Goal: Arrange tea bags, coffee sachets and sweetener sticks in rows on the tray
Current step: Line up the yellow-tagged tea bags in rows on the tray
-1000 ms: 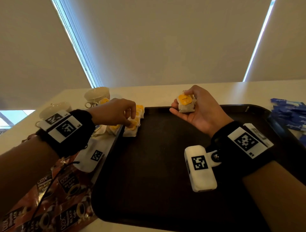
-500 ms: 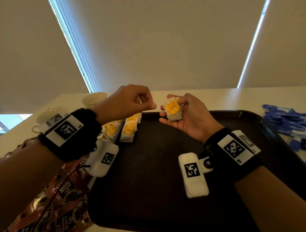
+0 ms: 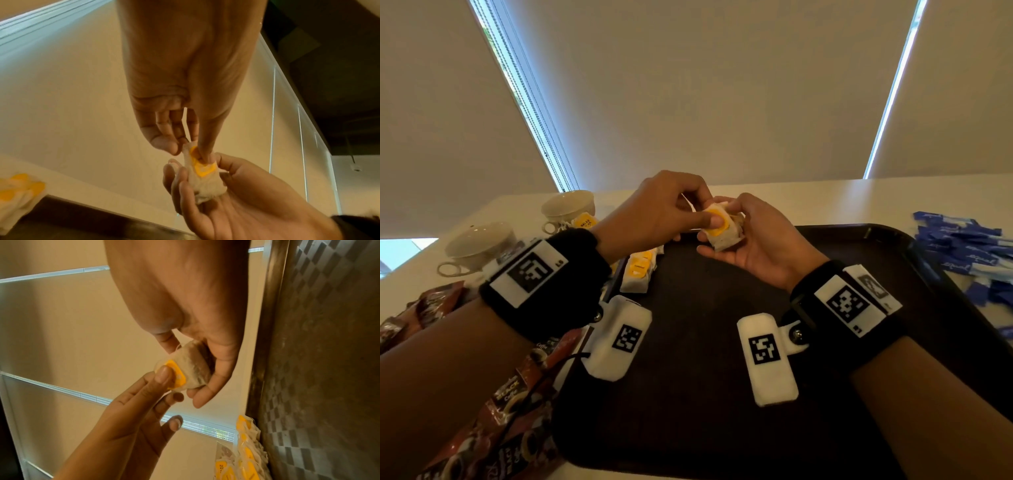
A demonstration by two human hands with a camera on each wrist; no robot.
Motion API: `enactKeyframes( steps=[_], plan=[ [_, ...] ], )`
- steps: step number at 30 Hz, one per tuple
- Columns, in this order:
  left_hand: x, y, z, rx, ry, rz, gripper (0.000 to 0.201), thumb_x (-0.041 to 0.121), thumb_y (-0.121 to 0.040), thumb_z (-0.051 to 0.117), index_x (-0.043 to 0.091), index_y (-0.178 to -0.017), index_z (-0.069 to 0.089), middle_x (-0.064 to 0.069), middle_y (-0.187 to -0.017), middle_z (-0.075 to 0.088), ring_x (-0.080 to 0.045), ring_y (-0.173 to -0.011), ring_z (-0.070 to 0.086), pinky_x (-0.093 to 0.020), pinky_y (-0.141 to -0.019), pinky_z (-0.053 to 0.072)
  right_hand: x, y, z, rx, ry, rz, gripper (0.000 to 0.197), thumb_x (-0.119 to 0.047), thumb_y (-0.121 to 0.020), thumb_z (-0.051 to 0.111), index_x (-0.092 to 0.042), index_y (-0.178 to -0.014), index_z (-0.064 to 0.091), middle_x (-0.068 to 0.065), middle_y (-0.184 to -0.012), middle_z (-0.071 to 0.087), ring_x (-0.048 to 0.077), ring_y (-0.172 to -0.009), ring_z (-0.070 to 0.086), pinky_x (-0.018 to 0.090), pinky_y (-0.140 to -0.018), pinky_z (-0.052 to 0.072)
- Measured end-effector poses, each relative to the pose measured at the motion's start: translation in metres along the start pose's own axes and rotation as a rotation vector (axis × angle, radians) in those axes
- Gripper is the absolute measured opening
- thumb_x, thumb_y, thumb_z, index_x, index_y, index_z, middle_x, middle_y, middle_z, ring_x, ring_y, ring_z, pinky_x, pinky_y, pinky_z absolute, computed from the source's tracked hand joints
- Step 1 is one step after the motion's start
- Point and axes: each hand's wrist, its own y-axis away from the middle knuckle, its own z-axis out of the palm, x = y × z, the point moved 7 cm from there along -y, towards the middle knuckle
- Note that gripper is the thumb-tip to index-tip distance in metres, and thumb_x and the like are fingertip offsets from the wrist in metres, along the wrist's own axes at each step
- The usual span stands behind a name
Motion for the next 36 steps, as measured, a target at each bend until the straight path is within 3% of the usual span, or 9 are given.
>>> enactKeyframes(
  steps=[4,10,16,19,22,25,27,33,36],
  plan=[
    [0.003,0.008,-0.011,-0.034,0.137,-0.031,0.009,0.017,-0.081,0.070,0.016,-0.083,0.061,-0.005,-0.081,0.068,-0.008,-0.071,0.067,-0.019,-0.053,0.054,-0.004,0.000,-0.005,0.071,-0.029,-0.031,0.024,-0.007,-0.093,0.039,-0.010,-0.113,0.051,0.019,-0.121,0.051,0.030,-0.097,0.059,0.039,-0.066,0.059],
    [-0.009,0.020,-0.052,0.014,0.147,-0.108,0.017,0.018,-0.073,0.073,0.008,-0.082,0.063,-0.004,-0.066,0.070,-0.011,-0.060,0.068,-0.021,-0.052,0.056,-0.004,0.001,-0.013,0.130,-0.049,-0.041,0.033,-0.002,-0.092,0.035,-0.008,-0.122,0.048,0.015,-0.090,0.057,0.023,-0.078,0.060,0.035,-0.063,0.059],
    [-0.056,0.046,-0.021,-0.514,-0.029,-0.331,0.027,0.025,-0.066,0.074,0.004,-0.081,0.065,-0.012,-0.074,0.072,-0.017,-0.063,0.069,-0.022,-0.057,0.054,-0.008,0.005,-0.013,0.128,-0.019,-0.046,0.041,0.005,-0.087,0.030,-0.009,-0.121,0.049,0.015,-0.096,0.056,0.024,-0.083,0.060,0.035,-0.067,0.059],
    [-0.069,0.056,-0.009,-0.617,-0.027,-0.385,0.034,0.033,-0.063,0.074,0.006,-0.082,0.065,-0.016,-0.077,0.071,-0.019,-0.064,0.069,-0.022,-0.058,0.054,-0.007,0.005,-0.014,0.135,-0.005,-0.043,0.049,0.010,-0.085,0.029,-0.010,-0.127,0.046,0.016,-0.102,0.055,0.025,-0.088,0.060,0.034,-0.068,0.059],
    [-0.080,0.053,-0.005,-0.605,-0.070,-0.383,0.039,0.042,-0.060,0.072,0.011,-0.083,0.065,-0.010,-0.077,0.072,-0.016,-0.067,0.070,-0.020,-0.060,0.054,-0.008,0.005,-0.015,0.148,0.010,-0.042,0.053,0.013,-0.084,0.029,-0.011,-0.128,0.046,0.016,-0.103,0.055,0.025,-0.091,0.060,0.035,-0.070,0.058],
    [-0.089,0.045,-0.002,-0.567,-0.167,-0.353,0.012,0.023,-0.078,0.073,0.016,-0.083,0.064,-0.001,-0.075,0.070,-0.013,-0.072,0.069,-0.022,-0.065,0.055,-0.009,0.006,-0.017,0.152,0.013,-0.042,0.054,0.015,-0.083,0.029,-0.010,-0.127,0.047,0.016,-0.103,0.056,0.025,-0.090,0.060,0.035,-0.070,0.058],
    [-0.092,0.041,-0.002,-0.535,-0.286,-0.309,0.007,0.018,-0.083,0.069,0.016,-0.088,0.064,0.004,-0.080,0.067,-0.007,-0.071,0.067,-0.018,-0.063,0.054,-0.009,0.006,-0.017,0.156,0.013,-0.040,0.055,0.016,-0.082,0.028,-0.010,-0.127,0.048,0.017,-0.104,0.055,0.025,-0.090,0.060,0.035,-0.070,0.058],
    [-0.091,0.036,-0.001,-0.432,-0.542,-0.223,0.019,0.022,-0.084,0.068,0.021,-0.100,0.057,0.012,-0.088,0.053,-0.004,-0.078,0.052,-0.013,-0.063,0.038,-0.010,0.006,-0.017,0.157,0.014,-0.041,0.054,0.017,-0.083,0.028,-0.009,-0.127,0.048,0.017,-0.102,0.055,0.025,-0.089,0.060,0.035,-0.068,0.058],
    [-0.080,0.035,-0.008,-0.371,-0.547,-0.146,0.027,0.026,-0.076,0.076,0.030,-0.087,0.051,0.011,-0.088,0.050,-0.005,-0.079,0.048,-0.016,-0.064,0.037,-0.010,0.006,-0.017,0.156,0.020,-0.040,0.054,0.016,-0.083,0.027,-0.008,-0.127,0.047,0.017,-0.101,0.056,0.025,-0.087,0.060,0.035,-0.067,0.058]
  ],
)
